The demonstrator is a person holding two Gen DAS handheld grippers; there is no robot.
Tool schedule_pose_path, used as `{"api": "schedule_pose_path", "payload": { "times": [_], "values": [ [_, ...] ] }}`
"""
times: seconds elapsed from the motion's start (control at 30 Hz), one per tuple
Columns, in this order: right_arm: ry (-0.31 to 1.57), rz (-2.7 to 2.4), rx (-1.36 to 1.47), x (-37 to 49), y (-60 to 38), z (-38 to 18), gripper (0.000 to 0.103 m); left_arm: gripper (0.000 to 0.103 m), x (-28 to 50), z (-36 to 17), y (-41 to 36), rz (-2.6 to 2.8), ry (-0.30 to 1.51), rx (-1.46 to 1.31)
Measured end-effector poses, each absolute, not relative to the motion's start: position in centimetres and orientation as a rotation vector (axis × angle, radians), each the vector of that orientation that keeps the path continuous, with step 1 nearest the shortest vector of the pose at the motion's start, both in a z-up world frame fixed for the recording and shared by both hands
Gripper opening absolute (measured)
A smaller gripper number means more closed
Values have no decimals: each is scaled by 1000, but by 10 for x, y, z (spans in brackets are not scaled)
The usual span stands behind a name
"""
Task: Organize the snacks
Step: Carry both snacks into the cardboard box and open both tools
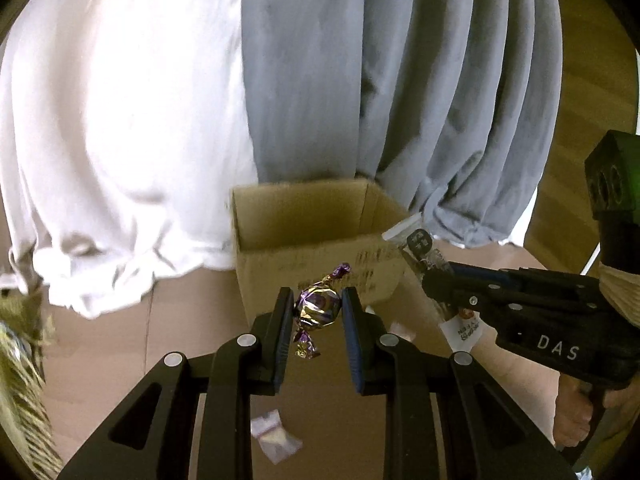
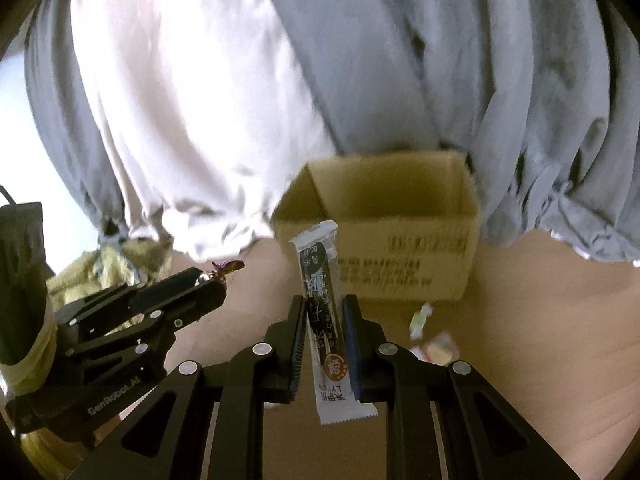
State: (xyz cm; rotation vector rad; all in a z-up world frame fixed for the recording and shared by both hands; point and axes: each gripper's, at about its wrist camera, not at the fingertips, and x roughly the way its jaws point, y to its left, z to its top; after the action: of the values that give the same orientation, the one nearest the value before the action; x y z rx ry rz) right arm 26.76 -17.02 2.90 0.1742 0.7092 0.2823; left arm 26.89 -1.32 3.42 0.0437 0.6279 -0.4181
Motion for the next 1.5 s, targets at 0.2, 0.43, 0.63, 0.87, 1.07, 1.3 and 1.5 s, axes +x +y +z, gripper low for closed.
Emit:
{"api": "schedule_pose_path", "payload": {
  "times": [0.2, 0.43, 0.63, 0.87, 1.07, 1.3, 1.5],
  "values": [
    [629, 256, 181, 281, -182, 59, 20, 25, 284, 63, -20, -424, 547, 52],
    [571, 250, 168, 297, -186, 82, 20, 25, 305, 84, -23, -414, 499, 47],
    [571, 252, 193, 322, -193, 88, 20, 25, 330, 90, -27, -399, 493, 50],
    [620, 242, 222, 366, -203, 83, 20, 25, 372, 85, -36, -404, 545, 34],
    [678, 241, 226, 399, -207, 69, 20, 25, 406, 68, -43, -411, 606, 22],
    [731, 209, 264, 428, -218, 46, 20, 25, 437, 41, -51, -391, 669, 27],
    [743, 166, 211, 443, -216, 36, 27, 50, 440, 37, -49, -358, 668, 4]
  ]
}}
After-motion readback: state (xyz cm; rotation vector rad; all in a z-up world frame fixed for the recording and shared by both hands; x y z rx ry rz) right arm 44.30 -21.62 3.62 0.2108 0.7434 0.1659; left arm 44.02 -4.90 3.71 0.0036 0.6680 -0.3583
